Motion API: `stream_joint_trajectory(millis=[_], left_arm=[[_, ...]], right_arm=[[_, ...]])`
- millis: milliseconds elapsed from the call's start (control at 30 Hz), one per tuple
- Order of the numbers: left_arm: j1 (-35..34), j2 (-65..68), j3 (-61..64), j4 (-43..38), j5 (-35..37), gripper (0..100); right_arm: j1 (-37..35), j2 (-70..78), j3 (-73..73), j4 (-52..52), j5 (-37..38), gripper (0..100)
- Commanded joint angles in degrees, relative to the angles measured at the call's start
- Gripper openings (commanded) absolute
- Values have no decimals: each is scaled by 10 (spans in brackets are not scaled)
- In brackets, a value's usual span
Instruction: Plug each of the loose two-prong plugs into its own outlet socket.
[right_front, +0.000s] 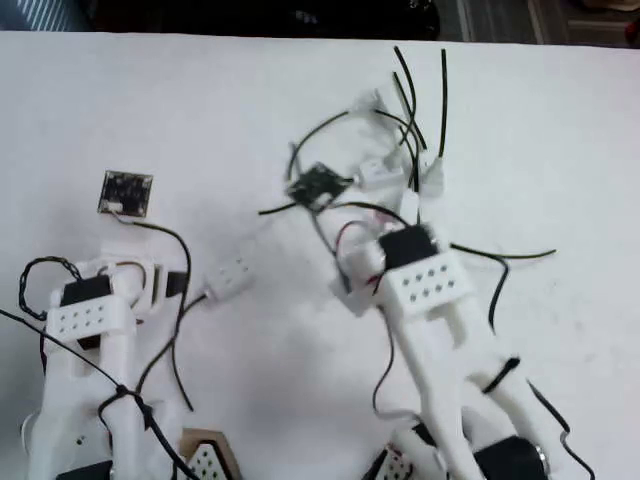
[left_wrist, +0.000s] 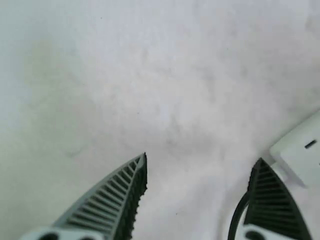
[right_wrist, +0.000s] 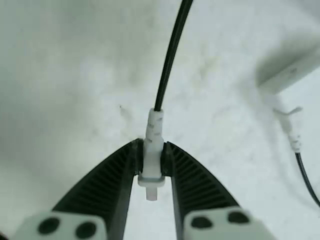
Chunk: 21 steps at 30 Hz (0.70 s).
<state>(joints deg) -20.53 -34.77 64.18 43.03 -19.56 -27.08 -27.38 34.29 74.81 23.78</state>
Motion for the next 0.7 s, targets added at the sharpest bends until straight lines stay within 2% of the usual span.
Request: stream_joint_trajectory(millis=[0, 267, 367, 533, 667], left_arm=[[21, -17, -20, -9, 7, 317], [22, -17, -76, -5, 104, 319], [29, -17, -103, -4, 164, 319], [57, -17, -133, -4, 242, 320], [76, -17, -146, -4, 268, 318]], right_arm=[[-59, -42, -24, -50, -60, 17], [-147, -48, 11, -196, -176, 17], [-170, -48, 43, -260, -215, 17], [-176, -48, 102, -362, -259, 17], [-176, -71, 146, -418, -276, 17]])
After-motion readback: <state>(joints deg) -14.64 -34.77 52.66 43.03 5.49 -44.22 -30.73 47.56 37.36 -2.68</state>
